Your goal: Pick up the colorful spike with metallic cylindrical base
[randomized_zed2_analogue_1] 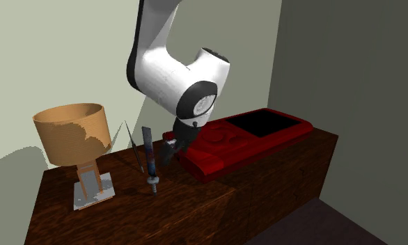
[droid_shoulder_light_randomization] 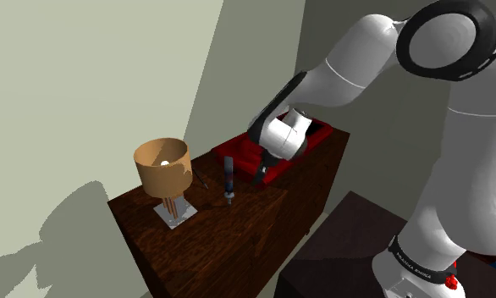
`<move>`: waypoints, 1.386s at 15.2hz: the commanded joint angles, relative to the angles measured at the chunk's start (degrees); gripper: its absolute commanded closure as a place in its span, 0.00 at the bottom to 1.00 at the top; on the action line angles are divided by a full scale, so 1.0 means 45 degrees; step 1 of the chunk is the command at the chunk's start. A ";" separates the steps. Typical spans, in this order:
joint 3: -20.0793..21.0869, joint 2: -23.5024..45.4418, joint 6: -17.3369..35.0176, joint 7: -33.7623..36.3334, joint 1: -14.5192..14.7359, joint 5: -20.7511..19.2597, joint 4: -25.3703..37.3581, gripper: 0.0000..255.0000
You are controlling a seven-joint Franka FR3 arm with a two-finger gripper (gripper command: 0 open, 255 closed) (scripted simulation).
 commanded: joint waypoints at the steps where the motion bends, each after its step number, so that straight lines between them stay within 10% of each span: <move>1: 0.0644 0.1015 0.0065 -0.2031 -0.0508 0.1685 0.1071 0.00; 7: 0.1472 0.3964 -0.0132 -0.6302 -0.1183 0.4721 0.4354 0.00; 18: 0.1466 0.6099 -0.0368 -0.8834 -0.1188 0.6801 0.6292 0.00; 19: 0.1460 0.6096 -0.0379 -0.8861 -0.1197 0.6817 0.6281 1.00; 21: 0.1461 0.6088 -0.0379 -0.8866 -0.1197 0.6822 0.6271 1.00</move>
